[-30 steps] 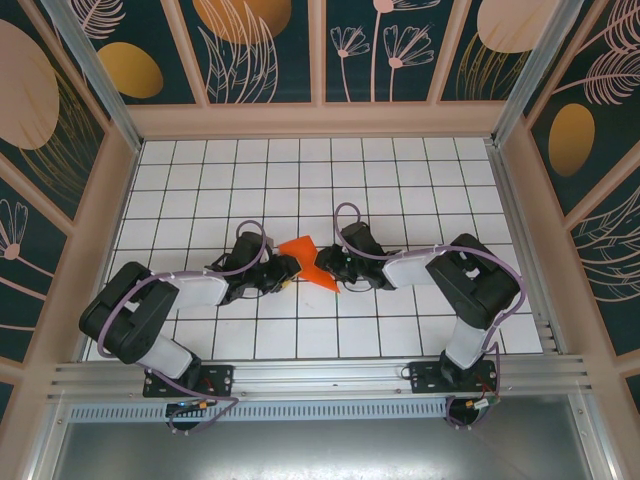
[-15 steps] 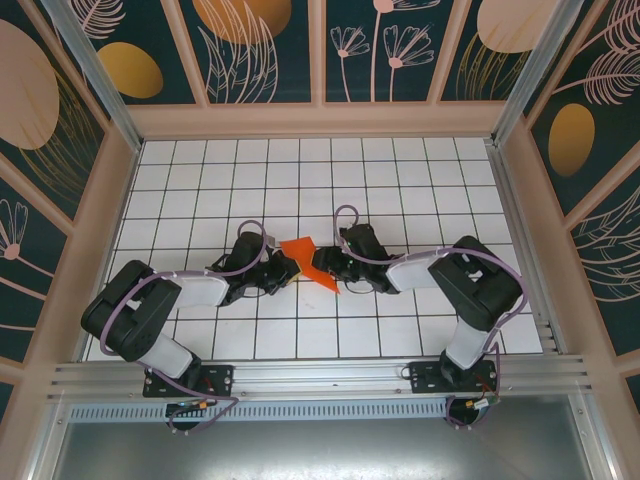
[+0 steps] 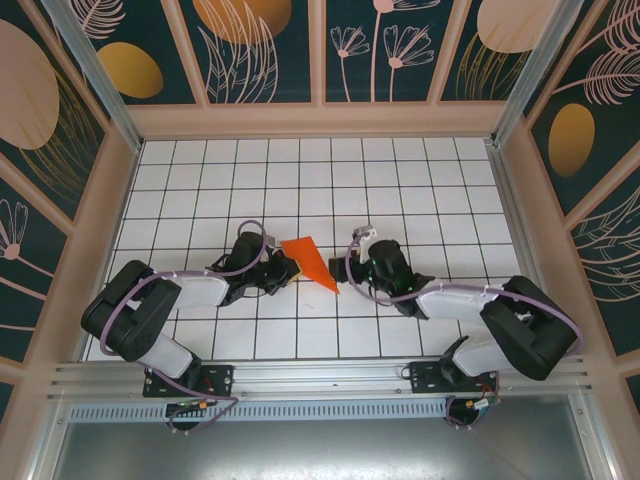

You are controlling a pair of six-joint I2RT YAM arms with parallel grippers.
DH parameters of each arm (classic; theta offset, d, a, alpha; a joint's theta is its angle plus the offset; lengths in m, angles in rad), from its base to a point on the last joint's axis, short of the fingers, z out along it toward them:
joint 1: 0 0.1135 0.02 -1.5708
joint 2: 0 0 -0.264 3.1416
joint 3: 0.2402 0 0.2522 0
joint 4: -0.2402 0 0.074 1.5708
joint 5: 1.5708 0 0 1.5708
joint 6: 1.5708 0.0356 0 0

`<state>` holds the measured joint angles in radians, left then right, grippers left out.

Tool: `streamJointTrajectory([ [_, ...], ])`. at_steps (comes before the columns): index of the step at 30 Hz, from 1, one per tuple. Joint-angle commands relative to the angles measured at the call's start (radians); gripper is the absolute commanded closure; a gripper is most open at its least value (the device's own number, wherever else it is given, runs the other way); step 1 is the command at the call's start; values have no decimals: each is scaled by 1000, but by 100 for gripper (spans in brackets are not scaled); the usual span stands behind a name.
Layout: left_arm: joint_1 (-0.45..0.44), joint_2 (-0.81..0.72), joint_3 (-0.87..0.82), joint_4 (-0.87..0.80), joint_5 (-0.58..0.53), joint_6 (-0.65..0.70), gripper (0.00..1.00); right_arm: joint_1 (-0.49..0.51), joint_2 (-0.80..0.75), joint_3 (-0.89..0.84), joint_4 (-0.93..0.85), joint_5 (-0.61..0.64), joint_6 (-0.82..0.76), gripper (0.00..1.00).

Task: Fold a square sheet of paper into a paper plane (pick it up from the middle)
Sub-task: Fold the wing for the fifth time at the center of the table.

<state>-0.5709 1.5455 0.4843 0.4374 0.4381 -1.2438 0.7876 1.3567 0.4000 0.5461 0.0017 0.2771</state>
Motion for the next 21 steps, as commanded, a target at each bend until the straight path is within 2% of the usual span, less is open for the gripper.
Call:
streamJointTrajectory([
  [1, -6, -21, 22, -17, 10, -14, 96, 59, -25, -33, 118, 104, -249, 27],
  [7, -6, -21, 39, -35, 14, -15, 96, 187, 95, -20, 203, 187, -493, 27],
  [10, -6, -24, 45, -47, 15, -14, 96, 227, 183, 26, 213, 227, -567, 27],
  [18, -6, -25, 53, -63, 17, -14, 96, 243, 338, 76, 322, 286, -670, 32],
  [21, -6, -25, 54, -65, 20, -14, 96, 245, 379, 97, 335, 281, -692, 38],
])
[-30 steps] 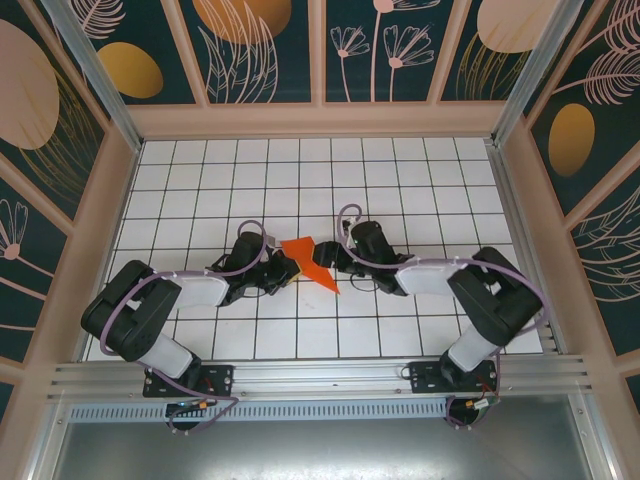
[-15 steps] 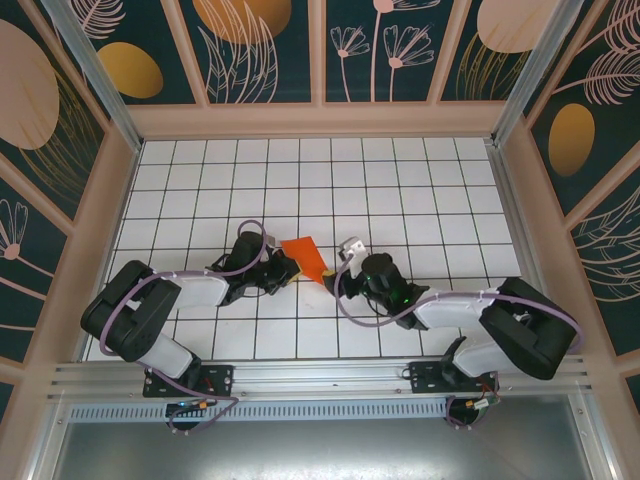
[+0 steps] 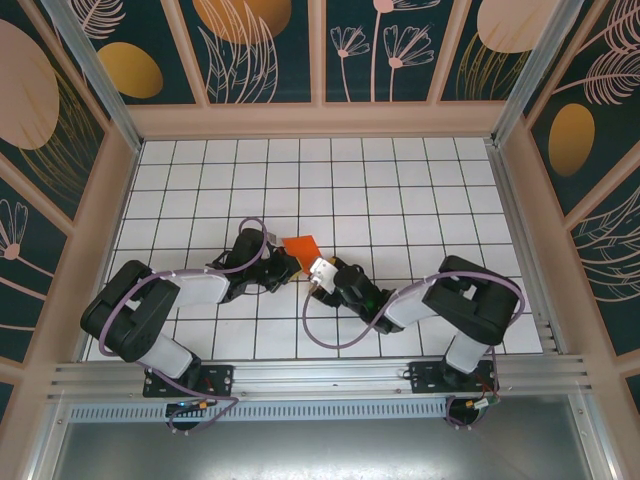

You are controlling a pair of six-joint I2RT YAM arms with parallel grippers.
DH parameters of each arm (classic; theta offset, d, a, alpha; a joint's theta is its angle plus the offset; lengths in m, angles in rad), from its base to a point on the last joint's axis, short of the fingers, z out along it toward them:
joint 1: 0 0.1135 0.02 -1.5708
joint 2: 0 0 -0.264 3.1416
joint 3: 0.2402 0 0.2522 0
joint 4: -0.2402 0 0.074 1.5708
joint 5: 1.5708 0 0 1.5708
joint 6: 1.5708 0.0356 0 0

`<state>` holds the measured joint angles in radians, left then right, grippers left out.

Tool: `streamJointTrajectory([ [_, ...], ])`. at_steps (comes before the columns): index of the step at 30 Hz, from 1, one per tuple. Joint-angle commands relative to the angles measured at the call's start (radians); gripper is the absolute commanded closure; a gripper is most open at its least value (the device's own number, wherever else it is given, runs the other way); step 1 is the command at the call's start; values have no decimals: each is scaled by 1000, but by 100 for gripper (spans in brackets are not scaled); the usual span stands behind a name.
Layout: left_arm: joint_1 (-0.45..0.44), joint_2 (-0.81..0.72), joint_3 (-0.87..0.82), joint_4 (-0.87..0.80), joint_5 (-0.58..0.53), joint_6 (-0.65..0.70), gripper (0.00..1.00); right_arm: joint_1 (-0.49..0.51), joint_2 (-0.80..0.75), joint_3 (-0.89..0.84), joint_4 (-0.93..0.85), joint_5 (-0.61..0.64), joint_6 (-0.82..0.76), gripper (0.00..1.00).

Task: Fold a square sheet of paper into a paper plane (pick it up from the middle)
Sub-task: Fold the wing for the fifth time at the center of the table.

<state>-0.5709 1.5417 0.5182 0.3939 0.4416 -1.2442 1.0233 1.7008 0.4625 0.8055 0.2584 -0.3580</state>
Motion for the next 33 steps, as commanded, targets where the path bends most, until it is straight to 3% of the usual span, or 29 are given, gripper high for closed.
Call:
streamJointTrajectory([
  [1, -6, -21, 20, -20, 17, -14, 96, 9, 49, 40, 81, 21, -63, 41],
  [13, -6, -37, 26, -27, 26, -17, 96, 8, 128, 44, 157, 47, -97, 55],
  [21, -6, -55, 41, -60, 18, -6, 93, 6, 129, 45, 153, 40, -86, 74],
  [33, 19, -156, 86, -229, -168, 88, 52, -20, 67, 22, 97, -103, 52, 82],
])
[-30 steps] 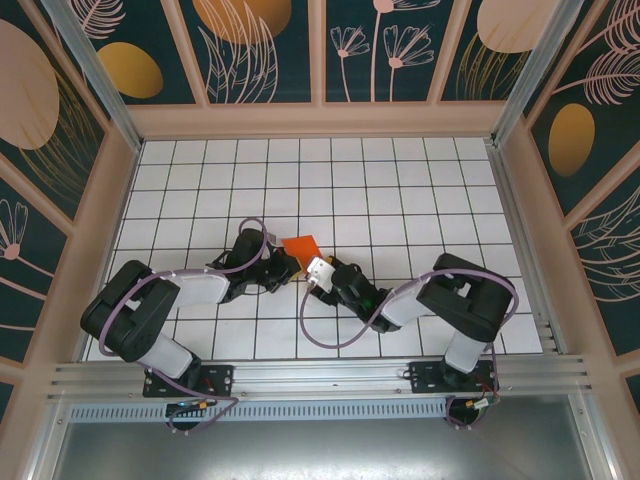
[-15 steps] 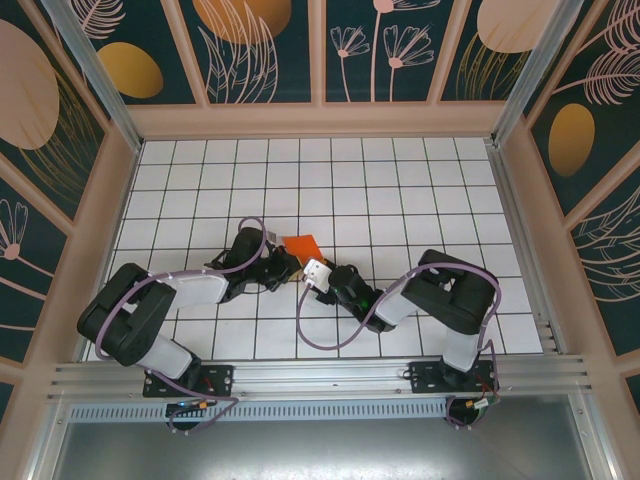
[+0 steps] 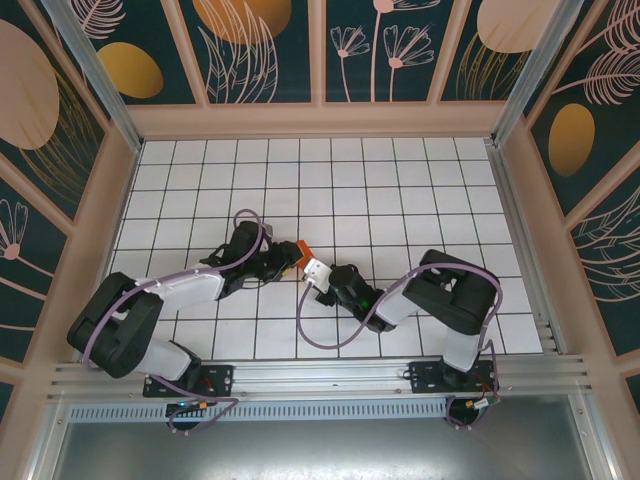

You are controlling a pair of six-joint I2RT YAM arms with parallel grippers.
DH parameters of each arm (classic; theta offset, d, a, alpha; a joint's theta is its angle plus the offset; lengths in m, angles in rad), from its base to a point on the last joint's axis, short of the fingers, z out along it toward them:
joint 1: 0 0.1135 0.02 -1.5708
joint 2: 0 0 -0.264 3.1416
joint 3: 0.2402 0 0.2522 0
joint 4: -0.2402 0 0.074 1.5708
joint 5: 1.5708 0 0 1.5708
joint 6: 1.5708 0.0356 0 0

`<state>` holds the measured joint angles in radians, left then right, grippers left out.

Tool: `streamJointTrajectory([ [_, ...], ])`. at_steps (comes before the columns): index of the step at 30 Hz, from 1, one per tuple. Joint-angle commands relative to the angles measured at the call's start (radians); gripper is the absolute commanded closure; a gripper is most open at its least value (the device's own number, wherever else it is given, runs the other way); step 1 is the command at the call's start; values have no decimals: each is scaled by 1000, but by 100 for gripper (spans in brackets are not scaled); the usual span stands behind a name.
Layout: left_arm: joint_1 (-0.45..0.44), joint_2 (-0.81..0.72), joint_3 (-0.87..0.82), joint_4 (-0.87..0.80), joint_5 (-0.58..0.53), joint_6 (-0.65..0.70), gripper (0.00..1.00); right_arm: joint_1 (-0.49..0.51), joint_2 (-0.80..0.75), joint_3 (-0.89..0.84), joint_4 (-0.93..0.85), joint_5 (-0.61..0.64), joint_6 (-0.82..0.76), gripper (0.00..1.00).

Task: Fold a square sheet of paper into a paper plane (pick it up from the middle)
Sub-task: Fold the wing for the fifth time at the center of the table.

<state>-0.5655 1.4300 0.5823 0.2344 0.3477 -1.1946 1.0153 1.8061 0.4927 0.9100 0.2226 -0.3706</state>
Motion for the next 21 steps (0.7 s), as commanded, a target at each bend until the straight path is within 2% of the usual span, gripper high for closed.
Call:
streamJointTrajectory([
  [1, 19, -58, 14, -71, -89, 43, 50, -16, -41, -9, -8, -79, 73, 82],
  [3, 20, -76, -9, -52, -95, 45, 48, -20, -44, -9, -8, -93, 85, 81],
  [6, 19, -62, -35, 5, -40, 30, 46, -26, -43, -5, -12, -99, 88, 80],
  [9, 19, -27, -36, 33, -1, 23, 49, -27, -39, 0, -14, -105, 82, 79],
  [14, 19, 20, -27, 55, 32, 8, 63, -29, -35, 16, -22, -103, 81, 77],
  [16, 20, 28, -27, 60, 33, 3, 72, -29, -32, 25, -25, -101, 81, 75],
  [21, 19, 44, -29, 63, 44, -8, 81, -29, -27, 45, -28, -94, 79, 72],
])
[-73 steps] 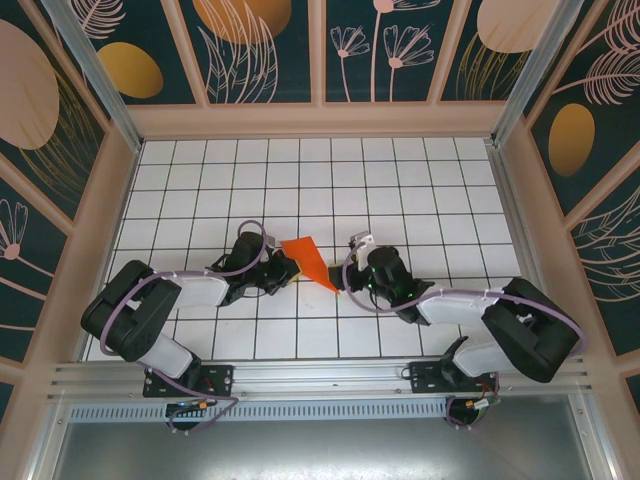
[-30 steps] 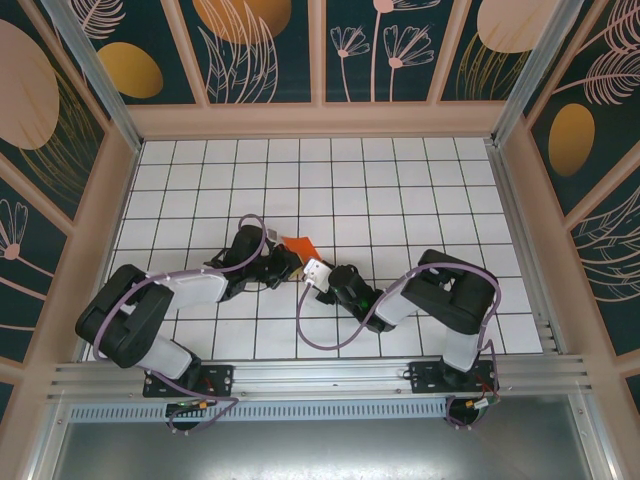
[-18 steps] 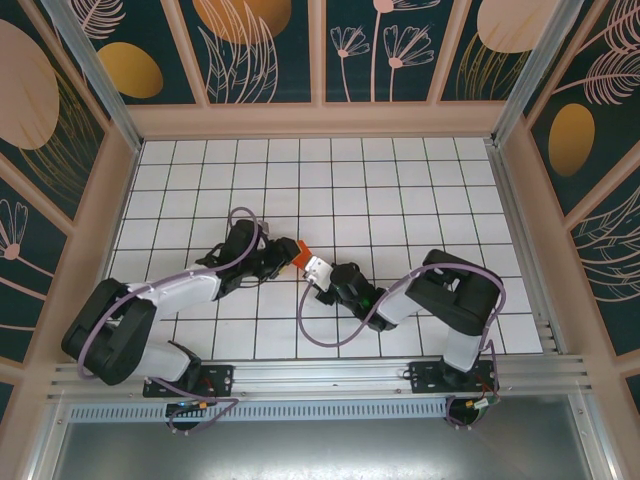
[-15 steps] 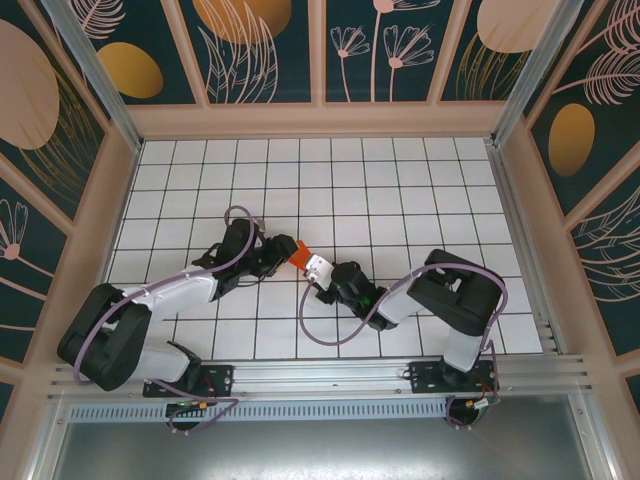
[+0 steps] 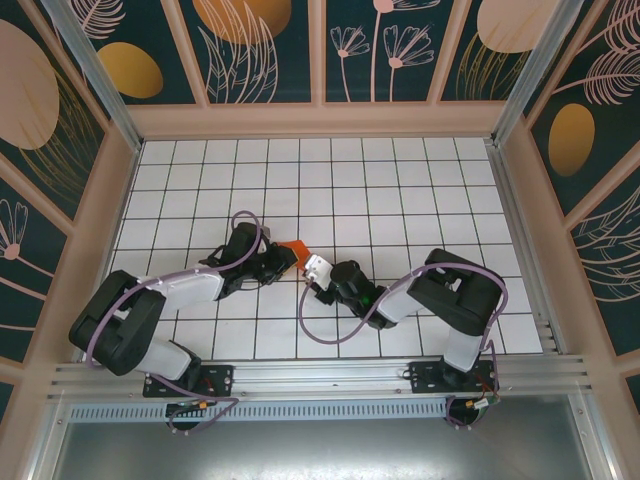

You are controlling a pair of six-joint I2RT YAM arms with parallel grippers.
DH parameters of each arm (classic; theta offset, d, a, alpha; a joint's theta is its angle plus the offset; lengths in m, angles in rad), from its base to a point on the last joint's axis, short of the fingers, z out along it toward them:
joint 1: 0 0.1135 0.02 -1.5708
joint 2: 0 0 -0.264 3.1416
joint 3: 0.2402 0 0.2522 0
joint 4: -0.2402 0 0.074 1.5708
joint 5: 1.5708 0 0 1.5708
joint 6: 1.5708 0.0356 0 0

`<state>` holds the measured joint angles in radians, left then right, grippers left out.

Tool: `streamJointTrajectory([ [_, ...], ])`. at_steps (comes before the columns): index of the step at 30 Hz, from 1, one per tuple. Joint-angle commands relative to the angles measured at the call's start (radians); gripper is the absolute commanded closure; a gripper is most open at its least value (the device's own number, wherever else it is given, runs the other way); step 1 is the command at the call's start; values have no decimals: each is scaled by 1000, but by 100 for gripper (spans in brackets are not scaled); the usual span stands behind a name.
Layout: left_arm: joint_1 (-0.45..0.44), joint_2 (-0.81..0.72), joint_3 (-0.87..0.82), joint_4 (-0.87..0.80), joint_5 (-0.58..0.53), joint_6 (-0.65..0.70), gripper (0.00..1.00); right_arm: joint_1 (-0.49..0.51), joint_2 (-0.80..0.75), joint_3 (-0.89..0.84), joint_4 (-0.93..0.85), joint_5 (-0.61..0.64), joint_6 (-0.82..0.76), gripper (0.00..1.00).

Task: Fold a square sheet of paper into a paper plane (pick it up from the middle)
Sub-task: Fold the wing for the fifth time at the center of the table.

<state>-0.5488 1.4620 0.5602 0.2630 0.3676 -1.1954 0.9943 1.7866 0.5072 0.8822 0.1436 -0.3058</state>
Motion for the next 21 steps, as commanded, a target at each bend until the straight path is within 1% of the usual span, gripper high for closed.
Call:
streamJointTrajectory([
  [1, 3, 13, -9, 33, 25, -9, 82, -8, -8, 34, 1, -13, 13, 71],
  [5, 3, 15, -9, 24, 24, -10, 83, -8, -8, 43, 11, -8, 10, 70],
  [11, 3, 15, -3, 5, 16, -1, 84, -7, -6, 43, 17, -19, 14, 73],
  [16, 3, 23, -3, 2, 13, -2, 86, -8, -15, 42, 14, -21, 25, 68],
  [21, 3, 29, -4, -1, 15, 1, 87, -7, -16, 45, 16, -19, 28, 66],
])
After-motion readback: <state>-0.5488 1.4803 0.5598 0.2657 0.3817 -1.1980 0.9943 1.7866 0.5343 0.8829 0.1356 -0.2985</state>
